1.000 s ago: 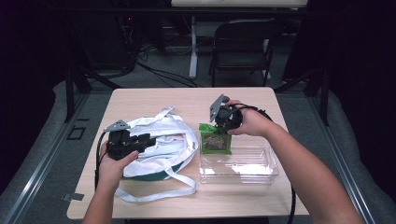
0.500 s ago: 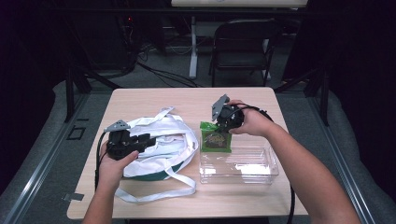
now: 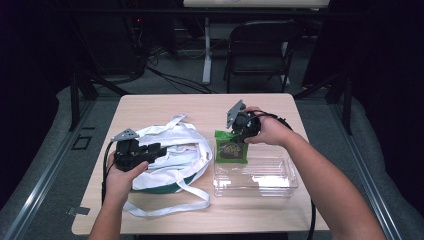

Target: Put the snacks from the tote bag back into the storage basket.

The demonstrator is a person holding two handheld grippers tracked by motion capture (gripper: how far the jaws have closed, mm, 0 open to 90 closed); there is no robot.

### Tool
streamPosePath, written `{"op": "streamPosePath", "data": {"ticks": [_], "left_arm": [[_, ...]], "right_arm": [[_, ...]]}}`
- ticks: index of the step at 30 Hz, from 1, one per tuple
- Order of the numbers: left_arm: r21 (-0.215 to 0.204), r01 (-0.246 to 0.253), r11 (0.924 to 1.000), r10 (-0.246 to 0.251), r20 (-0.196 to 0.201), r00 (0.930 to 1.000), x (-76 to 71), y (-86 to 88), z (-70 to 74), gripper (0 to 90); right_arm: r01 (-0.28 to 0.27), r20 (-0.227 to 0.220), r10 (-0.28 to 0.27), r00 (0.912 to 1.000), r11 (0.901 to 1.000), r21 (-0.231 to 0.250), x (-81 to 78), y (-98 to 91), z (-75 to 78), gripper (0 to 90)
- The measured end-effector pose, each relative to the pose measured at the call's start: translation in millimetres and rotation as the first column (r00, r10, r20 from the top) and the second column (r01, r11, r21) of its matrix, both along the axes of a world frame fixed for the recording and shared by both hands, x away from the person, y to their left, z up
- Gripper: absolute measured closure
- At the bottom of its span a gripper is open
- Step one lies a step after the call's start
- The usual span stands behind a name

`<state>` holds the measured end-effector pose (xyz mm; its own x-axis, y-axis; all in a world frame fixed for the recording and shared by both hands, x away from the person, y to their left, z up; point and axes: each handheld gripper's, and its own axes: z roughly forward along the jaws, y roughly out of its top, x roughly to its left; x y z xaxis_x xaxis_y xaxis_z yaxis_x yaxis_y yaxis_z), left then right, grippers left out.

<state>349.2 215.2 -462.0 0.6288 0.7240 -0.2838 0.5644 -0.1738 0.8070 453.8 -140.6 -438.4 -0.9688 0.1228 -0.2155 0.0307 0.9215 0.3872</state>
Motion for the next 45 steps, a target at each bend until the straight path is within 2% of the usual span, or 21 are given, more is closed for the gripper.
{"op": "streamPosePath", "data": {"ticks": [10, 15, 25, 29, 35, 45], "left_arm": [[-0.001, -0.006, 1.0000, 0.006, -0.003, 1.0000, 0.1, -1.2, -1.5, 60.8], [-0.003, -0.005, 1.0000, 0.005, -0.002, 1.0000, 0.1, -1.4, -1.8, 60.8], [-0.006, -0.008, 1.0000, 0.008, 0.003, 1.0000, -0.3, -0.9, -1.7, 60.7], [-0.008, -0.008, 0.9999, 0.008, 0.001, 1.0000, -0.2, -1.0, -2.0, 60.7], [-0.006, -0.005, 1.0000, 0.005, -0.001, 1.0000, 0.0, -1.2, -2.4, 60.4], [-0.005, -0.009, 0.9999, 0.009, -0.004, 1.0000, -0.3, -1.1, -3.0, 58.5]], "right_arm": [[0.034, 0.033, -0.034, 0.9989, 0.9994, -0.002, 1.8, 0.2, -1.2, 59.8], [0.034, 0.037, -0.033, 0.9988, 0.9993, -0.015, 1.8, 0.3, -1.3, 59.3], [0.058, 0.024, -0.058, 0.9980, 0.9982, 0.014, 1.6, 0.4, 0.6, 54.8], [0.057, 0.022, -0.058, 0.9981, 0.9983, 0.004, 1.7, -0.4, 1.6, 53.2], [0.067, 0.008, -0.067, 0.9977, 0.9976, 0.018, 1.1, -1.5, 2.2, 50.2], [0.067, 0.014, -0.067, 0.9976, 0.9975, 0.024, -0.6, -0.4, 3.4, 48.7]]}}
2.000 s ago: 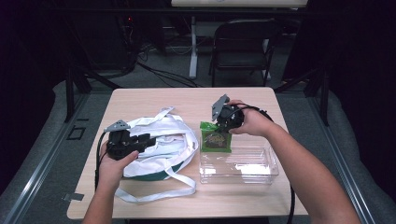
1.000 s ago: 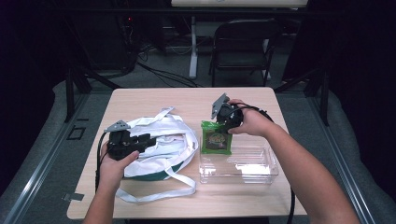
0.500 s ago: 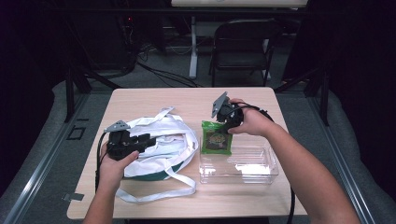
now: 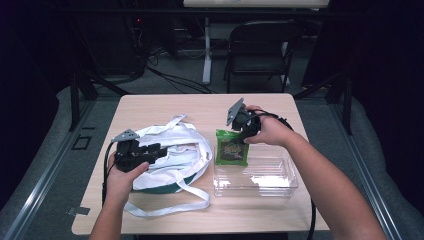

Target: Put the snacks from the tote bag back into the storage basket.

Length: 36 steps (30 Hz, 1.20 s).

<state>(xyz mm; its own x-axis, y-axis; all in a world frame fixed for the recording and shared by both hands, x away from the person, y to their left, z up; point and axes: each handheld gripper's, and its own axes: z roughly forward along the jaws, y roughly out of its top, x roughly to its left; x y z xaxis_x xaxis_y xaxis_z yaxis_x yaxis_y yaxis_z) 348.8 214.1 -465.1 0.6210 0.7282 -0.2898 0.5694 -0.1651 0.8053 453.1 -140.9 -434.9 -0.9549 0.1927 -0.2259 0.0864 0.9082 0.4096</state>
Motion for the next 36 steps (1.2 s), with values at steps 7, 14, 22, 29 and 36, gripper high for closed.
{"op": "streamPosePath", "data": {"ticks": [7, 14, 22, 29, 36], "left_arm": [[-0.001, 0.000, 1.0000, 0.000, -0.003, 1.0000, 0.4, -0.2, -0.9, 57.9], [0.001, -0.007, 1.0000, 0.007, 0.002, 1.0000, 0.4, 0.7, -0.6, 54.5], [-0.007, -0.015, 0.9999, 0.015, 0.001, 0.9999, 1.1, 0.6, -2.2, 51.1], [-0.008, -0.021, 0.9998, 0.021, 0.004, 0.9998, 0.8, 2.2, -2.0, 50.7], [-0.005, -0.023, 0.9997, 0.023, 0.001, 0.9997, 1.0, 3.4, -1.9, 50.2]], "right_arm": [[0.000, 0.005, 0.000, 1.0000, 1.0000, 0.008, -1.2, -0.3, 2.3, 47.0], [0.000, 0.000, 0.000, 1.0000, 0.9999, 0.014, -3.9, -0.4, 6.4, 45.7], [0.010, -0.005, -0.010, 0.9999, 0.9983, 0.058, -7.7, 0.0, 12.4, 42.7], [0.025, -0.007, -0.024, 0.9997, 0.9958, 0.089, -10.4, 0.4, 19.6, 40.9], [0.022, 0.003, -0.023, 0.9997, 0.9943, 0.105, -16.0, 5.2, 26.7, 40.9]]}}
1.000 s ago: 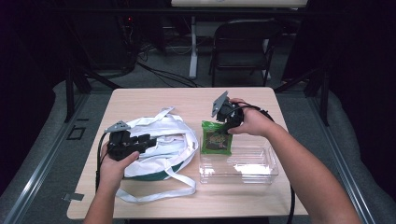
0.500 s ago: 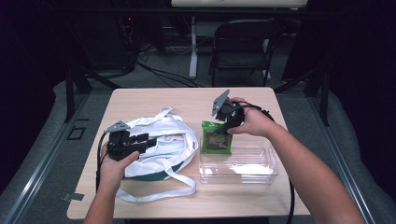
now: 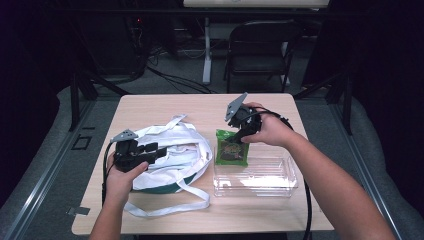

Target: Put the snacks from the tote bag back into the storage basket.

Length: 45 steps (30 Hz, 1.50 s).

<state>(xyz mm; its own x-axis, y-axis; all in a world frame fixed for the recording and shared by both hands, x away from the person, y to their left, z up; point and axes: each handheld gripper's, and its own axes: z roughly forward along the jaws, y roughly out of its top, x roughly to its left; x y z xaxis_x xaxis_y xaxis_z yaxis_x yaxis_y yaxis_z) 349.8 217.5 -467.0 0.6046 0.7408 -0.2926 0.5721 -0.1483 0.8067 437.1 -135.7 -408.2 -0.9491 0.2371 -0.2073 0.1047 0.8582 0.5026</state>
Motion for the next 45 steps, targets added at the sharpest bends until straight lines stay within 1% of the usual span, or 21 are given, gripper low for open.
{"op": "streamPosePath", "data": {"ticks": [1, 2, 5, 7, 12, 15, 19, 27, 29, 34, 36, 39, 45], "left_arm": [[-0.002, -0.002, 1.0000, 0.002, 0.002, 1.0000, 0.1, 0.1, -0.3, 50.0], [-0.001, -0.001, 1.0000, 0.001, 0.002, 1.0000, 0.2, 0.5, -0.6, 49.9], [0.000, -0.008, 1.0000, 0.008, -0.001, 1.0000, 0.2, 1.2, -1.0, 49.6], [0.003, -0.009, 1.0000, 0.009, 0.002, 1.0000, 0.1, 1.7, -1.1, 49.5], [0.001, -0.010, 1.0000, 0.010, 0.008, 0.9999, 0.0, 2.1, 0.0, 49.4], [-0.002, -0.012, 0.9999, 0.012, 0.009, 0.9999, 0.2, 2.6, 0.2, 49.3], [-0.003, -0.011, 0.9999, 0.011, 0.009, 0.9999, 0.7, 3.8, 0.6, 49.2], [0.001, -0.012, 0.9999, 0.012, 0.010, 0.9999, 1.0, 3.9, 0.4, 49.2], [0.000, -0.012, 0.9999, 0.012, 0.011, 0.9999, 0.9, 3.9, 0.4, 49.2], [-0.002, -0.014, 0.9999, 0.014, 0.011, 0.9998, 0.5, 4.1, 0.8, 49.0], [-0.002, -0.015, 0.9999, 0.015, 0.011, 0.9998, 0.6, 4.1, 0.8, 49.0], [-0.004, -0.013, 0.9999, 0.014, 0.016, 0.9998, 0.9, 3.5, 0.8, 49.0], [-0.003, -0.013, 0.9999, 0.013, 0.014, 0.9998, 2.1, 3.1, 0.5, 48.9]], "right_arm": [[0.004, 0.001, -0.004, 1.0000, 0.9999, 0.010, -1.3, 0.9, 0.3, 40.9], [0.007, 0.005, -0.007, 1.0000, 1.0000, 0.003, -2.3, 1.7, 1.7, 40.8], [0.019, -0.002, -0.019, 0.9998, 0.9997, 0.012, -6.2, 3.8, 4.2, 40.2], [0.033, 0.001, -0.033, 0.9994, 0.9994, 0.010, -8.4, 4.9, 6.6, 39.6], [0.051, 0.009, -0.051, 0.9987, 0.9984, 0.024, -14.5, 6.7, 12.4, 39.7], [0.056, 0.013, -0.056, 0.9983, 0.9980, 0.030, -18.5, 7.4, 14.9, 40.0], [0.053, 0.023, -0.053, 0.9983, 0.9984, 0.019, -23.6, 7.9, 17.8, 40.6], [0.057, 0.029, -0.058, 0.9979, 0.9980, 0.028, -31.7, 6.8, 18.4, 41.1], [0.058, 0.031, -0.058, 0.9978, 0.9980, 0.024, -33.5, 5.7, 18.8, 41.2], [0.075, 0.032, -0.076, 0.9966, 0.9962, 0.045, -39.8, 0.5, 19.6, 41.3], [0.076, 0.034, -0.078, 0.9964, 0.9962, 0.041, -41.5, -1.2, 20.2, 41.4], [0.085, 0.032, -0.087, 0.9957, 0.9946, 0.060, -43.4, -5.9, 20.8, 41.4], [0.116, 0.032, -0.118, 0.9924, 0.9904, 0.076, -46.6, -16.5, 20.3, 41.4]]}}
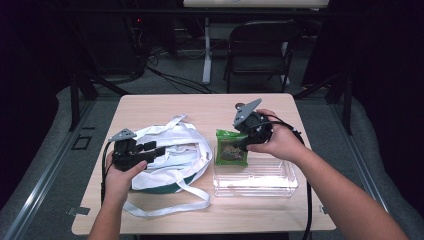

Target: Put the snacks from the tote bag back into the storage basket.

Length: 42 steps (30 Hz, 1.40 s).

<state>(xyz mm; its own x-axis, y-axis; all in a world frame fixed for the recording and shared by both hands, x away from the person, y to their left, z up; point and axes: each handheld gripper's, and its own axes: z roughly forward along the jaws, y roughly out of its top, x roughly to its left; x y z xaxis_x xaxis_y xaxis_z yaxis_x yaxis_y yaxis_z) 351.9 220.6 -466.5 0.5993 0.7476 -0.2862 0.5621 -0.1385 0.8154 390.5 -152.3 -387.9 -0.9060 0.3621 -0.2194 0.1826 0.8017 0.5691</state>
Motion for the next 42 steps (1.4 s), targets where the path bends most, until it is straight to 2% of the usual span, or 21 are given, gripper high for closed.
{"op": "streamPosePath", "data": {"ticks": [6, 13, 17, 19, 20, 24, 26, 30, 36, 38, 39, 42], "left_arm": [[0.002, 0.001, 1.0000, -0.001, 0.002, 1.0000, 0.4, -0.4, -0.4, 48.9], [0.012, 0.004, 0.9999, -0.004, -0.002, 1.0000, 1.1, -0.1, 0.1, 48.8], [0.011, 0.003, 0.9999, -0.003, -0.002, 1.0000, 0.6, -0.3, 0.2, 48.6], [0.010, 0.002, 0.9999, -0.002, -0.001, 1.0000, 0.4, -0.5, 0.2, 48.4], [0.013, 0.004, 0.9999, -0.004, 0.001, 1.0000, 0.4, -0.4, 0.3, 48.3], [0.013, 0.001, 0.9999, -0.001, -0.001, 1.0000, 0.1, -0.1, 0.3, 48.3], [0.010, 0.000, 0.9999, 0.000, 0.000, 1.0000, 0.1, 0.0, 0.0, 48.2], [0.013, 0.001, 0.9999, -0.001, -0.002, 1.0000, 0.1, 0.0, -0.5, 48.1], [0.019, 0.001, 0.9998, -0.001, -0.006, 1.0000, 0.4, -1.2, -1.3, 48.1], [0.022, 0.002, 0.9998, -0.002, -0.006, 1.0000, 0.3, -1.0, -1.4, 48.1], [0.023, 0.004, 0.9997, -0.004, -0.007, 1.0000, 0.3, -0.9, -1.4, 48.1], [0.024, 0.004, 0.9997, -0.004, -0.006, 1.0000, 0.3, -0.7, -1.4, 48.1]], "right_arm": [[0.046, -0.001, -0.046, 0.9989, 0.9986, 0.026, -2.9, -10.7, -1.3, 42.0], [0.118, 0.014, -0.118, 0.9929, 0.9920, 0.045, -12.0, -30.9, 0.4, 42.4], [0.149, -0.004, -0.149, 0.9888, 0.9856, 0.080, -19.5, -44.0, -5.1, 42.8], [0.153, -0.003, -0.154, 0.9881, 0.9848, 0.082, -20.8, -46.5, -7.6, 42.8], [0.166, -0.008, -0.166, 0.9861, 0.9824, 0.086, -24.4, -51.8, -13.6, 42.8], [0.189, 0.004, -0.190, 0.9817, 0.9760, 0.108, -32.9, -62.3, -21.1, 42.8], [0.206, 0.018, -0.210, 0.9775, 0.9692, 0.135, -39.8, -68.8, -23.9, 42.8], [0.235, 0.005, -0.240, 0.9706, 0.9527, 0.193, -54.5, -82.8, -30.8, 42.8], [0.284, -0.023, -0.289, 0.9571, 0.9210, 0.266, -74.9, -99.9, -44.3, 42.8], [0.289, -0.027, -0.293, 0.9556, 0.9169, 0.275, -79.9, -103.2, -48.9, 43.0], [0.297, -0.029, -0.301, 0.9531, 0.9116, 0.285, -82.4, -103.7, -51.3, 43.0], [0.303, -0.024, -0.310, 0.9505, 0.9078, 0.290, -89.2, -104.6, -56.4, 43.1]]}}
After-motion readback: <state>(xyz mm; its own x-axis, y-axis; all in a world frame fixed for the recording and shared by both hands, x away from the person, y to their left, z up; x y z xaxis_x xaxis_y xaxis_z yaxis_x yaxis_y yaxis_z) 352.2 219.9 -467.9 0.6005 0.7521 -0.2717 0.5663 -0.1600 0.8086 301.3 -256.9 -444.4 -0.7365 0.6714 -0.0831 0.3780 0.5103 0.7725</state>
